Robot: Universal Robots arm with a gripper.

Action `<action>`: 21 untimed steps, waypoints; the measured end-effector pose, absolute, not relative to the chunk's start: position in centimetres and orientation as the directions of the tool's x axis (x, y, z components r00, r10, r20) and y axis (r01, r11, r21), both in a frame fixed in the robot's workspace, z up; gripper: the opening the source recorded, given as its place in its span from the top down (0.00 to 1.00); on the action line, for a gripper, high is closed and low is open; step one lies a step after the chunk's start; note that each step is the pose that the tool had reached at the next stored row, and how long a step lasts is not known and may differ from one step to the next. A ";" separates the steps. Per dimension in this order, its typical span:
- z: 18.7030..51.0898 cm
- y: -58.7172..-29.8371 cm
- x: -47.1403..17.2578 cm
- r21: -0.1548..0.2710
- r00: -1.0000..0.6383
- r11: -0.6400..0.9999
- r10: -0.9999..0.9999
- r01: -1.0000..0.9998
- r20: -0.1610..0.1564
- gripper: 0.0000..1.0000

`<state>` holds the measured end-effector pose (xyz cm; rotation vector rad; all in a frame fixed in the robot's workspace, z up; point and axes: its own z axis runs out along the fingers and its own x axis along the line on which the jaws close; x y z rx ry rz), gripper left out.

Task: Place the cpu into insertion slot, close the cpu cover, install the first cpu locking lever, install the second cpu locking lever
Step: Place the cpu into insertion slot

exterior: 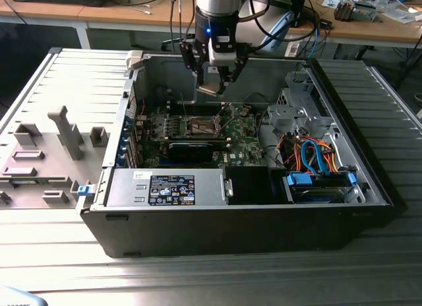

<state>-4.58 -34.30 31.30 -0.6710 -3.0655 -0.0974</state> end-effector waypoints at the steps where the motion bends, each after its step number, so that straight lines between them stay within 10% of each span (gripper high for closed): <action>1: 31.3 -34.3 -4.6 0.060 -0.908 0.906 0.419 0.419 0.015 0.45; 21: 31.3 -34.3 -4.6 0.060 -0.890 0.888 0.456 0.456 0.015 0.45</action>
